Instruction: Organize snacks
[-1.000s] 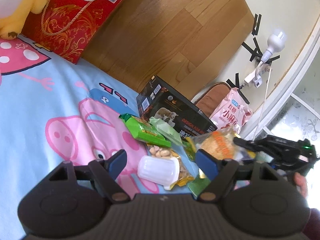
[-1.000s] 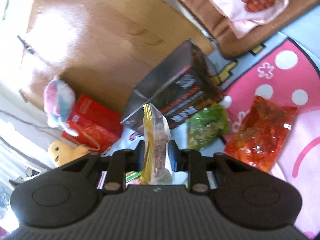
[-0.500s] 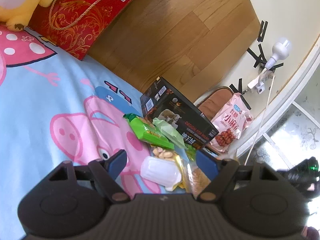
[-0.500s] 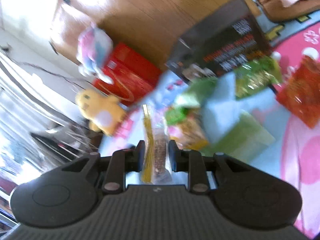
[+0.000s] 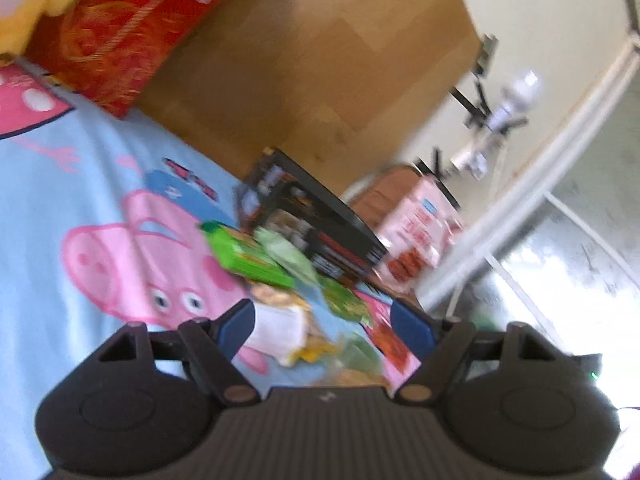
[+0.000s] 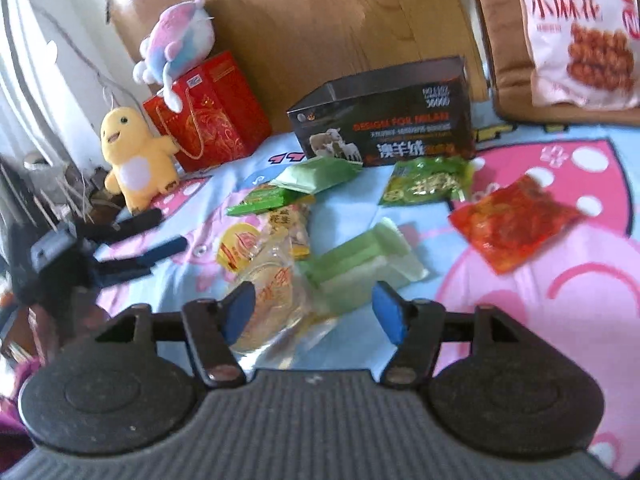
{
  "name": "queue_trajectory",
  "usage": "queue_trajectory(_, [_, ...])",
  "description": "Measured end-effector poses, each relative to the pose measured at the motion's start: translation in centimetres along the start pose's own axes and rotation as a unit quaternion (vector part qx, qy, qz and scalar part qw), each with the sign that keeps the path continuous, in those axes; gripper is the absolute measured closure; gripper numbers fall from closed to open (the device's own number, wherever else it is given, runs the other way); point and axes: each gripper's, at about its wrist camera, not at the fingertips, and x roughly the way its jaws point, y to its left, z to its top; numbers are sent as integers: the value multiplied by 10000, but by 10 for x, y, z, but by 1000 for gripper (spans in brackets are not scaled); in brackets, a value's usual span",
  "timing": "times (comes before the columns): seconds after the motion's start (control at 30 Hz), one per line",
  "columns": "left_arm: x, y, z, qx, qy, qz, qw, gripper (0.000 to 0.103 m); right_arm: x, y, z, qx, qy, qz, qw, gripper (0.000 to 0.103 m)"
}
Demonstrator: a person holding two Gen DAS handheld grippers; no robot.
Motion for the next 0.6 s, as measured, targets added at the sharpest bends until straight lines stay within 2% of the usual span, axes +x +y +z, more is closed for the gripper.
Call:
queue_trajectory(0.17, [16, -30, -11, 613, 561, -84, 9965, 27, -3, -5, -8, -219, 280, 117, 9993, 34])
queue_trajectory(0.3, [38, -34, -17, 726, 965, 40, 9927, 25, -5, -5, -15, -424, 419, 355, 9976, 34])
queue_trajectory(0.4, [58, -36, -21, 855, 1223, 246, 9885, 24, -5, -5, -18, -457, 582, 713, 9947, 34])
queue_trajectory(0.47, [68, -36, -27, 861, 1457, 345, 9850, 28, 0, -2, -20, -485, 808, 1038, 9901, 35])
queue_trajectory(0.5, [73, -36, -29, 839, 1563, 426, 9832, 32, 4, -2, -21, -456, 904, 1189, 9877, 42])
queue_trajectory(0.53, [72, -39, -31, 898, 1534, 476, 9829, 37, 8, -2, -22, -400, 975, 1357, 9851, 53])
queue_trajectory(0.57, [72, -41, -33, 880, 1609, 479, 9819, 41, 12, -3, -22, -357, 1021, 1467, 9833, 59])
queue_trajectory(0.6, [70, -41, -34, 815, 1636, 498, 9819, 41, 15, -2, -22, -332, 1038, 1498, 9827, 68])
